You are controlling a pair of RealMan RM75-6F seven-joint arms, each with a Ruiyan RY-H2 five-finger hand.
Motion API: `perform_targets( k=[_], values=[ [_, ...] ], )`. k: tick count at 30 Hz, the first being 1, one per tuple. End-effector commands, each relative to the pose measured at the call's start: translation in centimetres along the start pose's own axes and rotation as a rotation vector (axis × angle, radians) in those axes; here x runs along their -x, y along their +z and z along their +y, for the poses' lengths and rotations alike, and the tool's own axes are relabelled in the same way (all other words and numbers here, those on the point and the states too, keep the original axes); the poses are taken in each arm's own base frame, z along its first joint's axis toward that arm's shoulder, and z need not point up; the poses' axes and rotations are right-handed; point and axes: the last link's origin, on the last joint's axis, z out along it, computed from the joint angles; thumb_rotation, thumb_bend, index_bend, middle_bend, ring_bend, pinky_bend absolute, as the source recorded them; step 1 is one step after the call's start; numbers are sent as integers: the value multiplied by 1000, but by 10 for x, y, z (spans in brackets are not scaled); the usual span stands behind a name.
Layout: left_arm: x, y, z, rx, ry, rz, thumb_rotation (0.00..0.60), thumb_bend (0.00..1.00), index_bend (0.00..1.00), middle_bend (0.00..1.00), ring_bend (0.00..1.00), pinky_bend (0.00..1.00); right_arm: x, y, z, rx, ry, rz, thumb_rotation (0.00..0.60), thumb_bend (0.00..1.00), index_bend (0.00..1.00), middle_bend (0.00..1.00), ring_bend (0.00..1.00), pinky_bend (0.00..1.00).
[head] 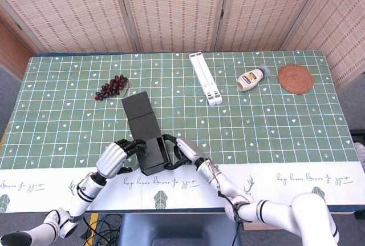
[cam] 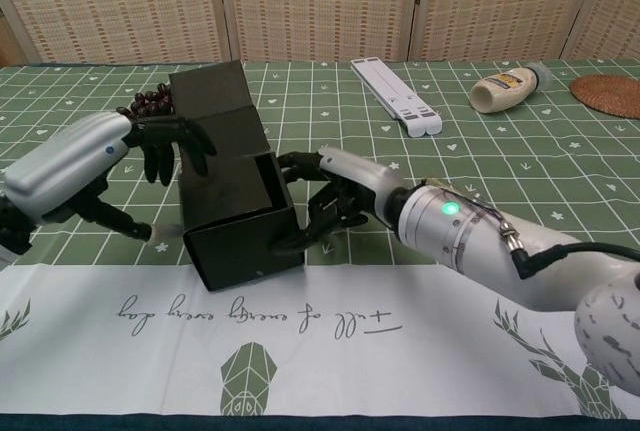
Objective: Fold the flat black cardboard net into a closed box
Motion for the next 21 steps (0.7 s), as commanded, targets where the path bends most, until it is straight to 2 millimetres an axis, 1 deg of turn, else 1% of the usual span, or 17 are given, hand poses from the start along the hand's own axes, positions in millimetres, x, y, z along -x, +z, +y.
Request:
perform_targets(
  k=[1, 7, 17, 21],
  values=[
    [2, 1, 0, 9, -1, -14, 600, 0, 449, 343, 554, 550, 3, -2, 4, -6, -11, -10, 600, 200, 210, 334, 773, 1000],
    [4, 1, 1, 22, 3, -43, 600, 0, 466, 361, 554, 550, 4, -4, 10, -20, -24, -11, 600, 200, 211, 322, 773, 1000],
    [1, 0, 5, 36, 49, -54, 600, 0, 524, 407, 553, 550, 5, -8, 18, -30, -19, -5, 600, 200, 210, 316, 773, 1000],
    [-1, -4, 6, 28, 69, -44, 600, 0, 544, 420, 558, 550, 5, -8, 18, -34, -22, -4, 600, 200, 211, 316, 773, 1000]
  ],
)
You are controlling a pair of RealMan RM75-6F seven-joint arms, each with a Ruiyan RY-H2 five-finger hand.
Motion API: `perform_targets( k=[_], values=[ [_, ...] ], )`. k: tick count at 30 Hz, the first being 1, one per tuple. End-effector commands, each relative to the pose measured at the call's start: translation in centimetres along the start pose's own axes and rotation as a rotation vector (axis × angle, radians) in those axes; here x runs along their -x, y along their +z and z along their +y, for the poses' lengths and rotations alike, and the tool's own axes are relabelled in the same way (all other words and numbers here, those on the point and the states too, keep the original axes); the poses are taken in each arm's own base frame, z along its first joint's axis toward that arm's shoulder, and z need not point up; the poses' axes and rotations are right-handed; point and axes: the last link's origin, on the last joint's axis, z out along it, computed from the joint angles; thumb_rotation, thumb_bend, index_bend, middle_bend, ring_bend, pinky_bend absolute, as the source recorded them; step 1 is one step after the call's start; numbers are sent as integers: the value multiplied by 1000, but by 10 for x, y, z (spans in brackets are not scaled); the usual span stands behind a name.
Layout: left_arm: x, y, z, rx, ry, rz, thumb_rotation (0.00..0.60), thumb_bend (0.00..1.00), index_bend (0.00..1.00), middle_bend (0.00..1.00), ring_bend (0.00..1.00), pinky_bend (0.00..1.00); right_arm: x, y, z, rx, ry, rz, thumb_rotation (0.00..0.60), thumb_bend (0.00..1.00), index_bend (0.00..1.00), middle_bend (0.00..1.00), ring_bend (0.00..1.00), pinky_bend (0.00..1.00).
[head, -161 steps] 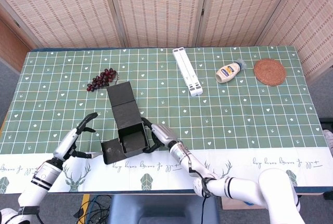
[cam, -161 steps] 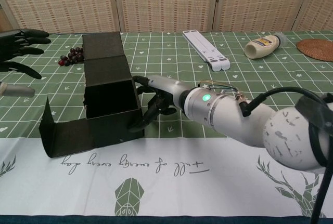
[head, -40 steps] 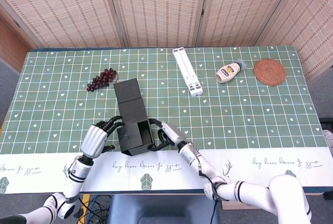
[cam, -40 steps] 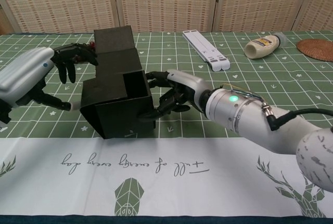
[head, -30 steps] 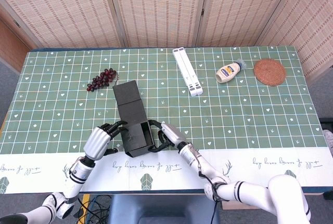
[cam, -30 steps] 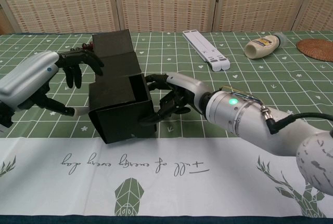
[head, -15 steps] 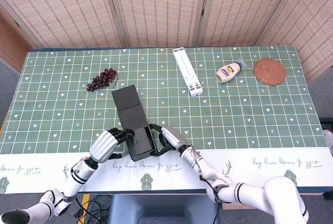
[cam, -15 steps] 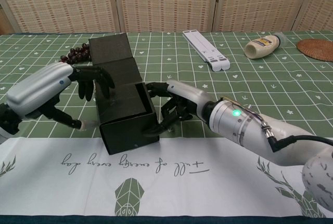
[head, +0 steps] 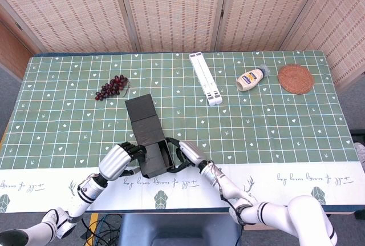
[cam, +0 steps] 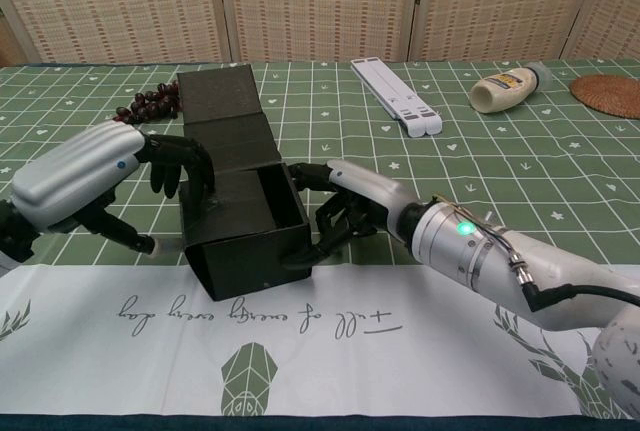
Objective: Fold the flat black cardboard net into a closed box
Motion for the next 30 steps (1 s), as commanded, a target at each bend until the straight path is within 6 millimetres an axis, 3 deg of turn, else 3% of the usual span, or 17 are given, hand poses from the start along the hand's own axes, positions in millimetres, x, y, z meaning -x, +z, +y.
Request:
perform_targets(
  k=[1, 19, 30],
  values=[
    [-1, -4, 1, -8, 13, 4, 600, 0, 544, 420, 560, 550, 0, 0, 0, -1, 1, 0, 600, 200, 210, 316, 774, 1000],
    [6, -8, 11, 3, 68, -44, 600, 0, 482, 414, 561, 550, 3, -2, 1, -1, -9, -9, 600, 200, 211, 316, 773, 1000],
    [7, 0, 17, 48, 101, -63, 600, 0, 531, 407, 560, 548, 5, -1, 0, -4, -7, -13, 600, 200, 211, 316, 773, 1000]
  ],
)
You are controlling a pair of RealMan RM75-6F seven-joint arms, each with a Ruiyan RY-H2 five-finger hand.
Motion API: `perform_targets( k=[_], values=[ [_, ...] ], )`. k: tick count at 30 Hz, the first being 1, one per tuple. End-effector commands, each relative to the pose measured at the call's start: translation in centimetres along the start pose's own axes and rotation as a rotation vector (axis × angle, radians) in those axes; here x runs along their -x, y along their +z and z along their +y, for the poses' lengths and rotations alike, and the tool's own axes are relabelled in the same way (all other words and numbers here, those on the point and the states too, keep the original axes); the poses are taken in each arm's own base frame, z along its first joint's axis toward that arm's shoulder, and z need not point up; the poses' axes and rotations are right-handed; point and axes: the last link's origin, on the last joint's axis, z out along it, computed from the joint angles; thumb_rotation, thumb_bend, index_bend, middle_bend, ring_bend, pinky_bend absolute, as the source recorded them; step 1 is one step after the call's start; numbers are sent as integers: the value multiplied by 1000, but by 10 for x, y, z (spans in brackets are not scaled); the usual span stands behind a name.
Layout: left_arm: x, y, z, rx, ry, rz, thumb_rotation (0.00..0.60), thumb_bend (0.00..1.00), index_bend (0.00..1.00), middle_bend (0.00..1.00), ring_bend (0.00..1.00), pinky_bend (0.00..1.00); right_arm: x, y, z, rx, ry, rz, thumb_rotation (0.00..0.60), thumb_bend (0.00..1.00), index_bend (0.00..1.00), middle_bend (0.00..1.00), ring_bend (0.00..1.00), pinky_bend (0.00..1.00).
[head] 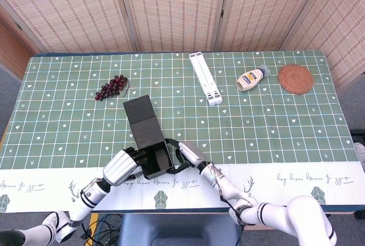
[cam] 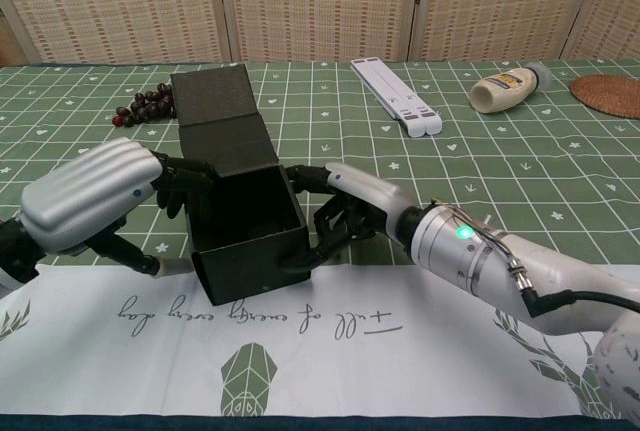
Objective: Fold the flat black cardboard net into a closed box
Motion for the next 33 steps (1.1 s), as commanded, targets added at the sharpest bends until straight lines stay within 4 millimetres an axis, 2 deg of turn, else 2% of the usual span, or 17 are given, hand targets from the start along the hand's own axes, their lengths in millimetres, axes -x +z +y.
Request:
perform_targets(
  k=[1, 11, 18, 24, 33],
  values=[
    [-1, 3, 1, 12, 14, -5, 600, 0, 534, 408, 560, 547, 0, 0, 0, -1, -1, -1, 600, 200, 211, 316, 773, 1000],
    [2, 10, 5, 46, 79, -29, 600, 0, 590, 439, 560, 543, 2, 0, 0, -3, 3, -5, 600, 200, 210, 316, 773, 1000],
    [2, 16, 9, 83, 114, -23, 600, 0, 687, 527, 560, 543, 3, 0, 0, -6, 5, -6, 600, 200, 211, 316, 773, 1000],
    [6, 20, 13, 108, 132, -36, 600, 0, 659, 536, 560, 540, 4, -1, 0, -8, 3, -8, 600, 200, 210, 316, 774, 1000],
    [7, 26, 16, 125, 150, -42, 600, 0, 716, 584, 560, 539, 6, -2, 0, -9, 8, -10, 600, 200, 211, 316, 773, 1000]
  ],
)
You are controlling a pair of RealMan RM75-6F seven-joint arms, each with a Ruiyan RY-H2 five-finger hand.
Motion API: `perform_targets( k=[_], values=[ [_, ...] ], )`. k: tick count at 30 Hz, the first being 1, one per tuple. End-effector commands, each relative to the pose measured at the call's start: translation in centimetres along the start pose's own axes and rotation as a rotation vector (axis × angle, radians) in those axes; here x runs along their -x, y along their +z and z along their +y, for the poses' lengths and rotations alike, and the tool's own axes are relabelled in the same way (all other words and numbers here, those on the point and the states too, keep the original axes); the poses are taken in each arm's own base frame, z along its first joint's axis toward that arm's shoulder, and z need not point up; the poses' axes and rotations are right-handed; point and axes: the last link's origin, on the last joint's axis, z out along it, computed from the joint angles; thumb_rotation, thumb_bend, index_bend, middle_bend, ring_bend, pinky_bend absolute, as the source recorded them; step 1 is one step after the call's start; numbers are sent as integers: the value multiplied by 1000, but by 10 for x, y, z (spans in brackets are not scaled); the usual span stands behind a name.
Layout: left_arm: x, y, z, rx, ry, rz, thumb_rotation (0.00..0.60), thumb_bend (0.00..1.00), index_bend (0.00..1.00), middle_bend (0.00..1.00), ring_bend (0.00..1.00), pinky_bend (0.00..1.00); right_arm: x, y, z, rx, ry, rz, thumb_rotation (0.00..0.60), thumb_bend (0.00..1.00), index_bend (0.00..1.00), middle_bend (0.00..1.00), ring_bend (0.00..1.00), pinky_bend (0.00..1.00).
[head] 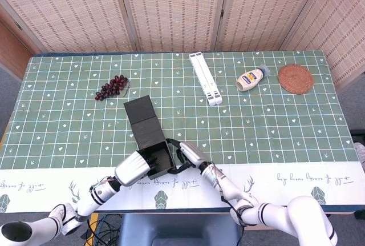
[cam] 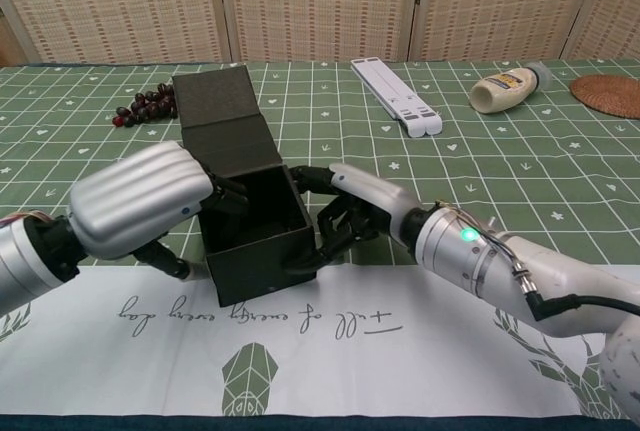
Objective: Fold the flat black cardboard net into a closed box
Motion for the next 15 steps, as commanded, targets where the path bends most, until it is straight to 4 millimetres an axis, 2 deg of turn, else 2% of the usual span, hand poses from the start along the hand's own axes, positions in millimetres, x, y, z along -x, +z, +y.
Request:
perform_targets(
  k=[1, 9, 12, 15],
  values=[
    [0, 1, 0, 3, 3, 2, 600, 0, 724, 588, 561, 539, 1, 0, 1, 2, -1, -1, 600, 200, 211, 316, 773, 1000],
    [-2, 0, 0, 6, 2, 13, 600, 0, 724, 601, 561, 539, 1, -1, 0, -2, 6, 0, 600, 201, 210, 316, 773, 1000],
    [-4, -2, -1, 2, 1, 21, 600, 0, 666, 579, 560, 537, 0, -1, 0, -3, 9, 4, 600, 200, 210, 316, 773, 1000],
    [-7, -3, -2, -11, 0, 30, 600, 0, 567, 495, 553, 534, -2, -1, -1, -4, 13, 10, 600, 201, 211, 316, 773, 1000]
  ],
)
